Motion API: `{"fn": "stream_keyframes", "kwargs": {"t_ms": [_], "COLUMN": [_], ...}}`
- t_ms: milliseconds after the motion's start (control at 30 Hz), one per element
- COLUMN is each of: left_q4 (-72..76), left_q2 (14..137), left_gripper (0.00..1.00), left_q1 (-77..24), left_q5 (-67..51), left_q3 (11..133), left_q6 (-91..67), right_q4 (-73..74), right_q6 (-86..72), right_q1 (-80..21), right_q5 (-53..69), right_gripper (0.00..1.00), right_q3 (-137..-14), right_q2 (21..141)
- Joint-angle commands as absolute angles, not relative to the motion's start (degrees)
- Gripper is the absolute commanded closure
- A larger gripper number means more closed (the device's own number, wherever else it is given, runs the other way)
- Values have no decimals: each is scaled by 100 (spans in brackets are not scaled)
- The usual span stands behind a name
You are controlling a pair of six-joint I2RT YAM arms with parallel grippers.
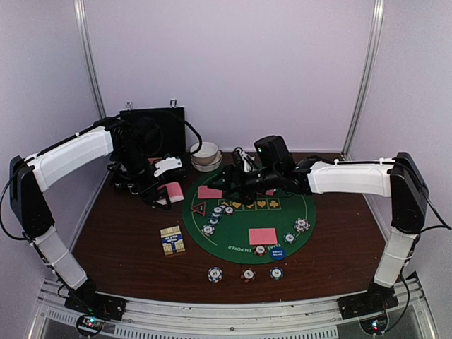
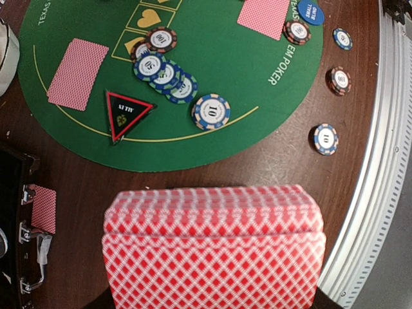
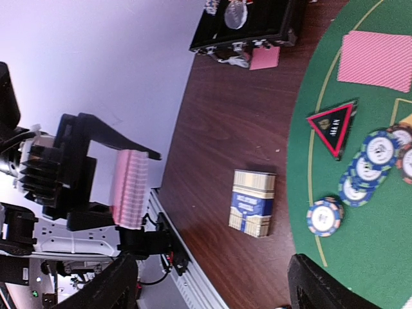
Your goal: Distribute texas hold em gaming equipment
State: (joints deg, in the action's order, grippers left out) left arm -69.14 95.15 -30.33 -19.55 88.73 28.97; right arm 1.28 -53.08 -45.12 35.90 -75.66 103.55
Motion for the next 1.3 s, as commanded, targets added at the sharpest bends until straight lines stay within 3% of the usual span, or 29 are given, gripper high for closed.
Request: {"fn": "stream_keyframes", "kwargs": {"t_ms": [0,1267], "left_q4": [-6908,-6900], "left_q2": [9523,9526], "left_gripper": [100,100], "left_q1": [-3006,-3005], "left_q5": [-2147,-2205], "left_q3": [9083,9070], "left_q6": [2830,2839], "right_q4": [-811,-2045], "right_q6": [-5897,-7096], "right_q1": [-4800,-5377], "right_q5": [3647,4186], "right_gripper": [17,22], "right_q3": [-7913,-9631], "right_q2": [10624,12651]}}
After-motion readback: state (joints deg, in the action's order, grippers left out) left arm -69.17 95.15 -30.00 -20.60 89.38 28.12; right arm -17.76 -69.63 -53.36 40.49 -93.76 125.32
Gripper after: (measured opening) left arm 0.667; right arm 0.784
